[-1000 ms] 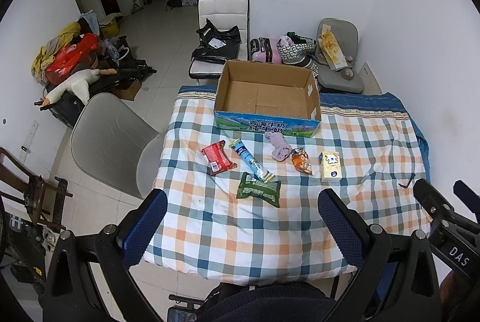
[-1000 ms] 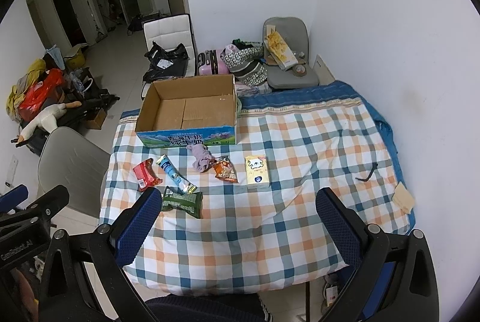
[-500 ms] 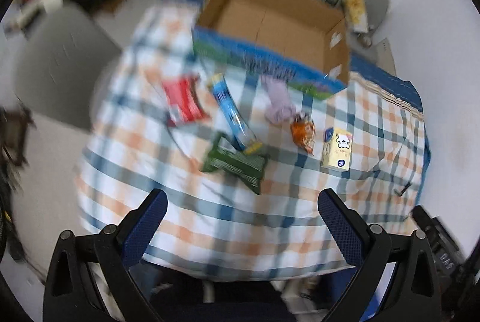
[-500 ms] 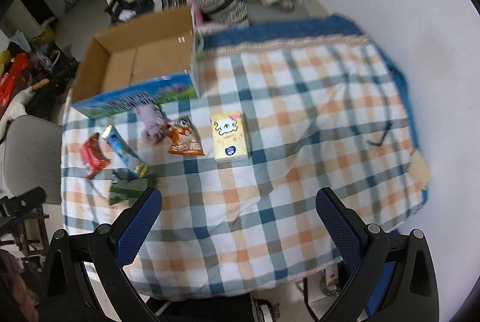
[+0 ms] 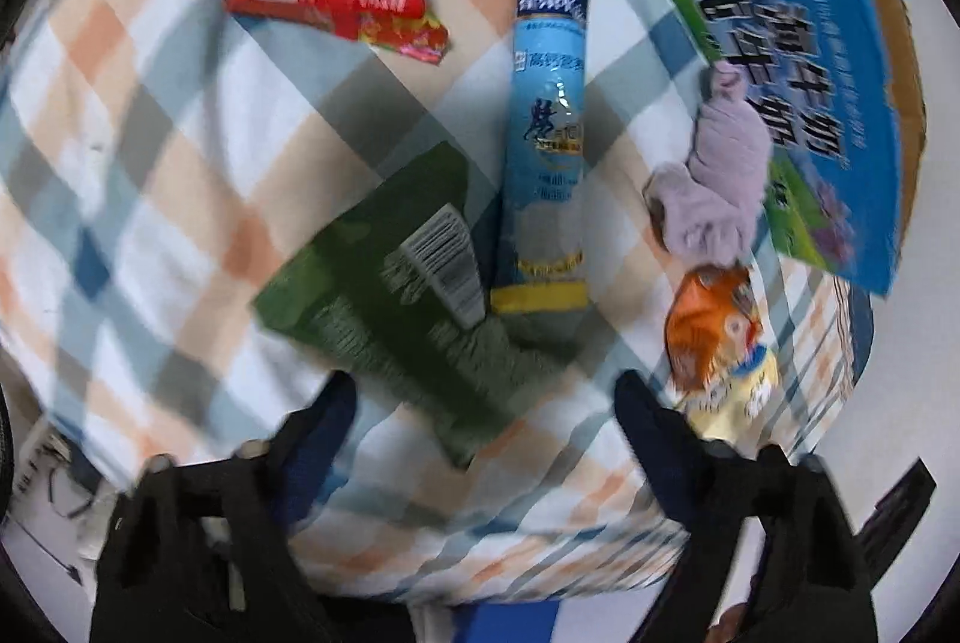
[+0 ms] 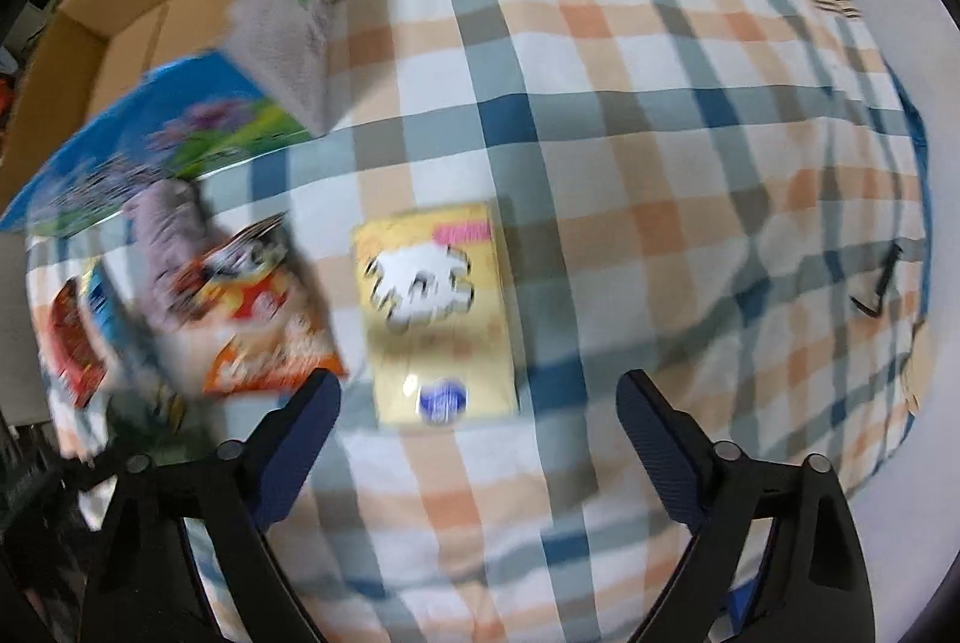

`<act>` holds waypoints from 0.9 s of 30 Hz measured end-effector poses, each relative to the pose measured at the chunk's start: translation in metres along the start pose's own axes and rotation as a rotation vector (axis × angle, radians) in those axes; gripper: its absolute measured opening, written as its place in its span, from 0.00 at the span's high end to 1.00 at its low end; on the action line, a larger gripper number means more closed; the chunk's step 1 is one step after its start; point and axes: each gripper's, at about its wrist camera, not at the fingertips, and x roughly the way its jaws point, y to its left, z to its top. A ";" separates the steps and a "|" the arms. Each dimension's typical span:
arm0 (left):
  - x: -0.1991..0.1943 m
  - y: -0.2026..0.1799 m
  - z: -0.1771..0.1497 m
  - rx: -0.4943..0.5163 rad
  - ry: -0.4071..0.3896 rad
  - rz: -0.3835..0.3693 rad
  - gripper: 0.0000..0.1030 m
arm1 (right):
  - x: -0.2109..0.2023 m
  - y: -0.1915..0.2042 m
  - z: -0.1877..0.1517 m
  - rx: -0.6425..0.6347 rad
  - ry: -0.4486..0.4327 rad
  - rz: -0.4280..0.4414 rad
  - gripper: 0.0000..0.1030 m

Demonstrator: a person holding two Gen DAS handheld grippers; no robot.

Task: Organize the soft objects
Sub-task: 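Grasp the yellow tissue pack with the right tool while the left tool grasps the green snack bag, then carry both packs into the cardboard box and open both tools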

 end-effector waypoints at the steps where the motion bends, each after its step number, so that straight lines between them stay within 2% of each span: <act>1: 0.005 -0.002 0.002 -0.009 -0.004 -0.001 0.39 | 0.012 0.002 0.006 0.002 0.022 0.005 0.14; 2: 0.008 -0.002 0.001 -0.018 -0.014 0.006 0.44 | 0.023 0.002 0.011 0.007 0.044 0.017 0.15; 4: 0.015 -0.004 0.000 -0.003 -0.033 0.024 0.49 | 0.042 0.004 0.019 0.011 0.080 0.031 0.16; 6: 0.018 -0.010 -0.005 0.057 -0.049 0.051 0.51 | 0.057 0.005 0.023 0.029 0.106 0.081 0.18; 7: 0.019 -0.016 -0.007 0.119 -0.053 0.072 0.52 | 0.062 0.006 0.023 0.028 0.122 0.097 0.21; 8: 0.019 -0.022 -0.011 0.180 -0.057 0.100 0.54 | 0.066 0.008 0.023 0.029 0.140 0.123 0.29; 11: 0.017 -0.042 -0.024 0.383 -0.050 0.231 0.57 | 0.067 0.012 0.019 0.003 0.152 0.088 0.32; 13: 0.014 -0.054 -0.035 0.505 -0.067 0.335 0.57 | 0.067 0.013 0.010 -0.013 0.190 0.122 0.33; 15: 0.017 -0.063 -0.045 0.583 -0.064 0.384 0.57 | 0.069 0.014 -0.004 -0.039 0.234 0.183 0.33; 17: 0.024 -0.070 -0.051 0.605 -0.054 0.389 0.56 | 0.073 0.014 -0.017 -0.073 0.253 0.196 0.33; 19: 0.038 -0.081 -0.054 0.610 -0.055 0.400 0.55 | 0.084 0.011 -0.026 -0.106 0.254 0.165 0.31; 22: 0.056 -0.093 -0.055 0.571 -0.058 0.420 0.47 | 0.090 0.004 -0.033 -0.080 0.242 0.177 0.29; 25: 0.066 -0.097 -0.056 0.519 -0.070 0.381 0.47 | 0.076 0.008 -0.038 -0.064 0.224 0.193 0.25; 27: 0.068 -0.097 -0.055 0.471 -0.084 0.347 0.47 | 0.060 0.015 -0.038 -0.087 0.199 0.177 0.18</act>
